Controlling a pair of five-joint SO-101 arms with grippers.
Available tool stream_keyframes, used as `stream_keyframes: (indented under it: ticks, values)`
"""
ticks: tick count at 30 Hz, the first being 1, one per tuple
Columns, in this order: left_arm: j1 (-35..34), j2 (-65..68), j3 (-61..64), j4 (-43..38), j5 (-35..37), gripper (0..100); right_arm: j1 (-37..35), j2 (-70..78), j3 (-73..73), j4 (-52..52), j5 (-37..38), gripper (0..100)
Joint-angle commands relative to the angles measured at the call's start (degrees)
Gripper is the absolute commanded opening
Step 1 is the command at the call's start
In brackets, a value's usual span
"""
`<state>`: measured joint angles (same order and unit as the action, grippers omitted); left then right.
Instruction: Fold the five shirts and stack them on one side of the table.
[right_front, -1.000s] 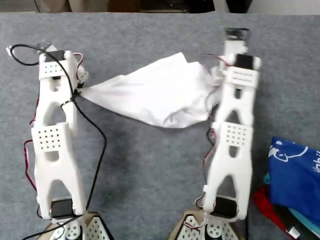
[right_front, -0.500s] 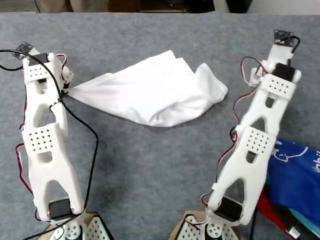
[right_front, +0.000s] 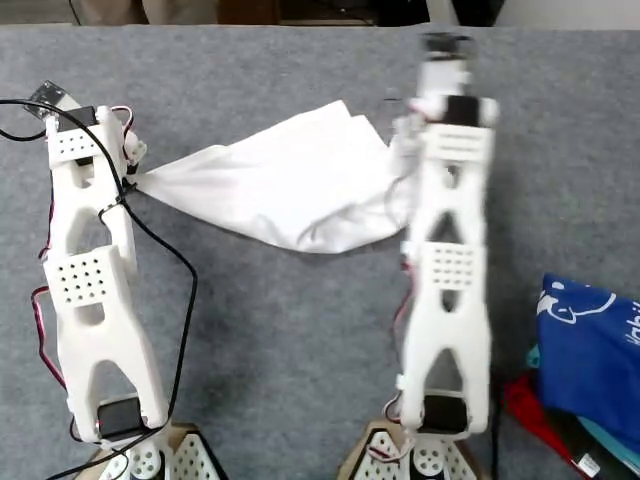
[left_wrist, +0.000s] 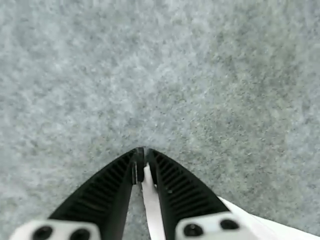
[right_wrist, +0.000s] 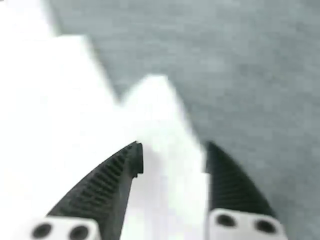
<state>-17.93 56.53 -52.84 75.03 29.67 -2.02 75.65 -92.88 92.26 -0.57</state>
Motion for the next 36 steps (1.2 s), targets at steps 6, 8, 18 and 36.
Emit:
stream_keyframes:
  ticks: [6, 8, 18, 36]
  values:
    - [-0.62, -0.40, -2.81, -0.70, 0.18, 2, -4.00, 0.31, 2.42, -4.04, -0.35, 16.4]
    - [-0.62, -0.40, -2.81, -0.79, 0.18, 2, -1.10, 1.27, 1.80, -2.37, -0.35, 6.9]
    - [-0.70, -0.40, -2.81, -0.79, 0.18, 2, 12.35, 2.07, 0.13, 8.70, 3.78, 2.6]
    - [0.00, -0.40, -2.90, -0.88, 0.09, 2, 11.82, -9.71, -2.59, 5.54, 9.23, 21.7]
